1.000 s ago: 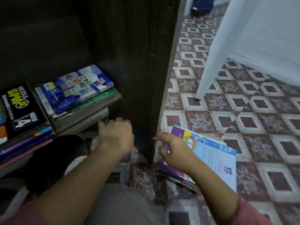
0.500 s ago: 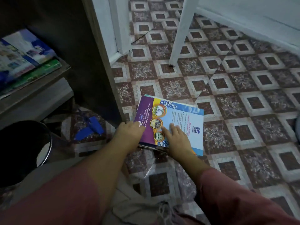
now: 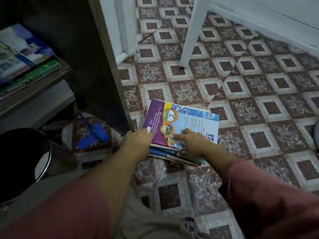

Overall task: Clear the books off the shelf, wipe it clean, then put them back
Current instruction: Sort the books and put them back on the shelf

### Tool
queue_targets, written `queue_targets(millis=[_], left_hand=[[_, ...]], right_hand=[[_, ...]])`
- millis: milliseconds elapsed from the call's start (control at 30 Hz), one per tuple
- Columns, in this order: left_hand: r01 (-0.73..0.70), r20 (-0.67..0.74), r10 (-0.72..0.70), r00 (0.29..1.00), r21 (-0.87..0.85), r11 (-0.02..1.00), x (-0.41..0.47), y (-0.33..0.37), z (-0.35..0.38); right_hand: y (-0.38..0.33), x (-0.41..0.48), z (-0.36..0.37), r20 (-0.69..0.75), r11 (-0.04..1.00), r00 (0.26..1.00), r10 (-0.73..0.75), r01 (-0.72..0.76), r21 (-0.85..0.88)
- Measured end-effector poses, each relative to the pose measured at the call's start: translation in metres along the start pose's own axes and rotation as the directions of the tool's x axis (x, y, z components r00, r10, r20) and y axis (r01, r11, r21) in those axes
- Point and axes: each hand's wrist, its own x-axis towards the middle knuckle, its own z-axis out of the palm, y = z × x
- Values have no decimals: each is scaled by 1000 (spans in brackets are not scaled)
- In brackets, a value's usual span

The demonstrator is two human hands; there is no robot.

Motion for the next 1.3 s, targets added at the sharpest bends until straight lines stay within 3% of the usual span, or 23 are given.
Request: queue_targets(millis=[233, 567, 667, 767, 867, 1000, 1133, 1233, 1300], left_hand=[[3, 0, -3, 1000, -20, 1000, -1, 1, -2], [2, -33, -4, 999, -41, 999, -21, 11, -20], [33, -108, -42, 993, -85, 996, -36, 15, -35], [51, -290, -68, 955, -66, 997, -53, 16, -60], [39, -422, -32, 906, 9, 999, -78, 7, -91], [110, -259, -119, 959, -51, 993, -133, -20, -133], [221, -244, -236, 941, -85, 971, -197, -68, -157], [371, -408, -345, 845, -16, 929, -253, -112, -161], [472, -553, -408, 727, -29, 881, -287, -140, -160]], right_hand=[[-4, 1, -9, 19, 1000, 1000, -1, 1, -6], [-44, -13, 4, -200, 976, 961, 191, -207, -67], [-54, -36, -26, -370, 963, 903, 220, -262, -65], [-71, -71, -66, -494, 961, 844, 207, -271, -61], [-93, -108, -102, -481, 978, 867, 128, -189, -82], [-140, -143, -138, -481, 986, 872, -85, 4, -166], [-194, -152, -172, -568, 967, 785, -249, 167, -193], [-236, -152, -203, -641, 934, 681, -355, 228, -275], [-268, -147, -222, -686, 903, 587, -430, 262, -341]])
